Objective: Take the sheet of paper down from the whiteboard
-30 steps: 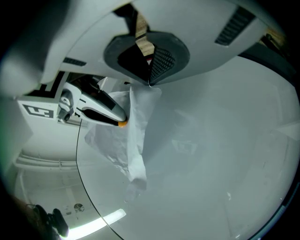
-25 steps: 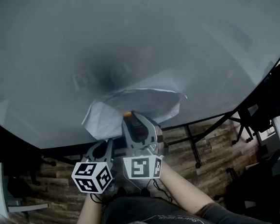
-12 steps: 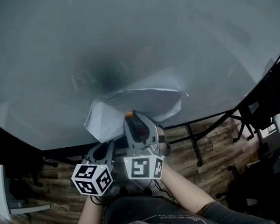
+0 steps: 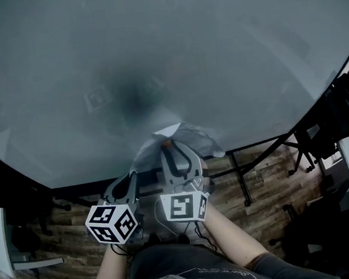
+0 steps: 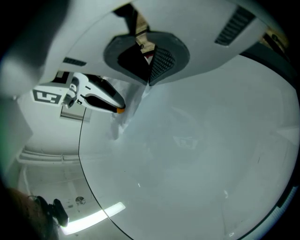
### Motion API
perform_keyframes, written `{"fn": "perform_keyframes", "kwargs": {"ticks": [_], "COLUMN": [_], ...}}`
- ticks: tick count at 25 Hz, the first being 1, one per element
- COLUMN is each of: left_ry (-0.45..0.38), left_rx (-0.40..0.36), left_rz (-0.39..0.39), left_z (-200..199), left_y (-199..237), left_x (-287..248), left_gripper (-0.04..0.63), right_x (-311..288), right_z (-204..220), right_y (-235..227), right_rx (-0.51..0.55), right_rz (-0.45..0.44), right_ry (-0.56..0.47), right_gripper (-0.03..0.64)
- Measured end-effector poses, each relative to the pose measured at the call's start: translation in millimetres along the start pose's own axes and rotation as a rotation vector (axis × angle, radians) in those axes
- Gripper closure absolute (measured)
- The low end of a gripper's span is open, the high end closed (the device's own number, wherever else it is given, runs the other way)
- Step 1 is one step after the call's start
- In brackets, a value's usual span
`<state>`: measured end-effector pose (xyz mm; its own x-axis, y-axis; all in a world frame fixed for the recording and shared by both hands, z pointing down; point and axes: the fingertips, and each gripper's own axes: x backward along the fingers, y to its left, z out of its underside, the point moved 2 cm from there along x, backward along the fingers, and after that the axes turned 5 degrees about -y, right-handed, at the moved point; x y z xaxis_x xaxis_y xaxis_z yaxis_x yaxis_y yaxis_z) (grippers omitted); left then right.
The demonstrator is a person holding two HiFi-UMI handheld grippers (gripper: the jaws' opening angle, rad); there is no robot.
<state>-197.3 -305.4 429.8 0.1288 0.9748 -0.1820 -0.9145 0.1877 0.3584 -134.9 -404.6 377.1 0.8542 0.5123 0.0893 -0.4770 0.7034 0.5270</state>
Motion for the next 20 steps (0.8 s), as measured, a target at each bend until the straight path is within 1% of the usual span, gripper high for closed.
{"fn": "perform_keyframes", "kwargs": {"ticks": [6, 11, 15, 20], "left_ry": [-0.026, -0.024, -0.042, -0.066], "left_rx": [-0.006, -0.061, -0.058, -0.049], "left_rz": [-0.013, -0.037, -0.082, -0.14], "left_z": [-8.4, -11.2, -9.7, -1.0], "left_y": [-5.1, -4.7, 0.0, -5.5], "left_x": [0.6, 4.1, 10.1, 23.2], "left_gripper": [0.581, 0.581, 0.581, 0.581], "right_x": [18.6, 55.8, 87.2, 116.6], "right_z": [5.1, 15.4, 39.8, 55.6], "right_y": [-10.4, -19.5, -30.3, -59.6], "right_rx": [-0.036, -0.045, -0.083, -0.094], "right_rz": [0.011, 0.014, 0.032, 0.07], "right_ry": [-0.015, 0.006, 0.048, 0.048], "right_gripper": [0.502, 0.502, 0.502, 0.502]}}
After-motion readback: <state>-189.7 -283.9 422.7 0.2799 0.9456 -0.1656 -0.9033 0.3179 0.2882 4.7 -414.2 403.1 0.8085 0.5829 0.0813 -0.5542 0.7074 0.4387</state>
